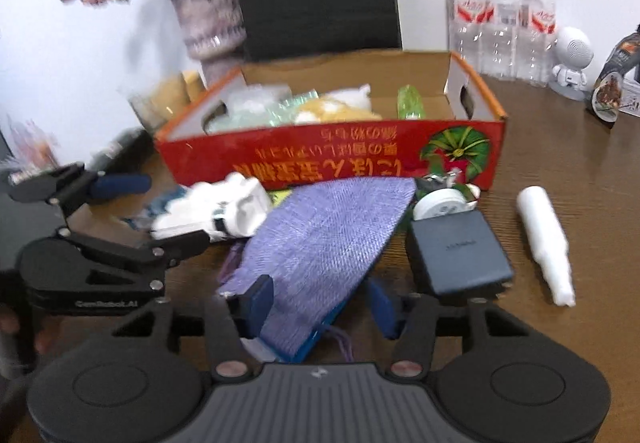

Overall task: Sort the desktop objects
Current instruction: 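Grasp the white folded gadget with the left tool while the right tool grasps the purple cloth bag, then lift the white gadget with the left tool while the right tool lifts the purple bag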

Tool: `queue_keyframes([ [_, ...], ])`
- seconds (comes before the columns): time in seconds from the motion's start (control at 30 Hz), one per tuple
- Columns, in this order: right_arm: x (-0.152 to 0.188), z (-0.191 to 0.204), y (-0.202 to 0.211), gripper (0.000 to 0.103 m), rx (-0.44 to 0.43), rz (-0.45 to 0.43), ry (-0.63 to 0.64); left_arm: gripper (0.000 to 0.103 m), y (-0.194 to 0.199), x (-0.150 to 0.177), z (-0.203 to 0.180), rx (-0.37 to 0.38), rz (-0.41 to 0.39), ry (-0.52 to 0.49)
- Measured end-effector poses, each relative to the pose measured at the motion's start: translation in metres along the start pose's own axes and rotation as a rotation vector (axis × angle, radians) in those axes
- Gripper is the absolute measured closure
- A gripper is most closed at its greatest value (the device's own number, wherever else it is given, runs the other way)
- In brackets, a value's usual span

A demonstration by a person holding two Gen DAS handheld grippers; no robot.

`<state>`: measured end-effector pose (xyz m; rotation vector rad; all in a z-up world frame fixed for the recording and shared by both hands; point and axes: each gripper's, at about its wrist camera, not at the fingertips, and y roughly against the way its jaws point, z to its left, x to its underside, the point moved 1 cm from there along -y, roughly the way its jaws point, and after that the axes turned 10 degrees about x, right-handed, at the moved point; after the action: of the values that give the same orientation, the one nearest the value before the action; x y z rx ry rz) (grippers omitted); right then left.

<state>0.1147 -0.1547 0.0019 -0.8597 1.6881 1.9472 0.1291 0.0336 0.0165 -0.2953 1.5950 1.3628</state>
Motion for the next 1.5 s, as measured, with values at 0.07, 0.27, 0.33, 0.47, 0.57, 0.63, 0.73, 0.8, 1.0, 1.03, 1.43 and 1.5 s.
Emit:
queue_keyframes([
  [0.07,-0.002,-0.002,-0.011,0.06,-0.002,0.011,-0.036,0.023,-0.005,0.002,0.002,0.018,0.003,0.011],
  [0.27,0.005,-0.017,-0.002,0.092,-0.051,-0.032,-0.027,0.061,0.012,0.01,-0.018,0.023,0.006,0.008],
  [0.33,0.011,-0.018,0.006,0.094,-0.049,-0.035,0.006,0.065,0.021,0.013,-0.03,0.024,0.005,0.025],
  [0.47,0.03,-0.024,0.025,0.094,-0.022,-0.032,0.084,0.057,0.02,0.005,-0.035,-0.006,-0.005,0.076],
  [0.57,0.042,-0.028,0.038,0.086,-0.026,0.007,0.138,0.015,0.019,-0.001,-0.038,-0.029,-0.012,0.114],
  [0.63,0.048,-0.032,0.045,0.073,-0.021,0.016,0.124,0.011,0.019,-0.005,-0.04,-0.044,-0.017,0.14],
  [0.73,0.053,-0.039,0.051,0.051,-0.014,0.014,0.08,0.027,-0.002,-0.007,-0.038,-0.074,0.072,0.182],
  [0.8,0.052,-0.043,0.05,0.047,-0.02,0.013,0.021,0.043,-0.008,-0.004,-0.04,-0.076,0.096,0.206],
  [1.0,0.053,-0.03,0.045,0.048,-0.022,-0.011,0.01,0.044,0.022,0.024,-0.048,-0.051,0.045,0.225],
  [1.03,0.056,-0.024,0.044,0.067,-0.011,-0.027,0.034,0.044,0.03,0.03,-0.05,-0.061,0.044,0.236],
  [1.43,0.122,-0.02,0.098,0.093,0.159,-0.08,0.287,0.043,0.106,0.081,-0.104,-0.083,0.001,0.312],
  [1.5,0.127,-0.028,0.111,0.08,0.187,-0.094,0.276,0.045,0.105,0.079,-0.104,-0.076,0.002,0.332],
])
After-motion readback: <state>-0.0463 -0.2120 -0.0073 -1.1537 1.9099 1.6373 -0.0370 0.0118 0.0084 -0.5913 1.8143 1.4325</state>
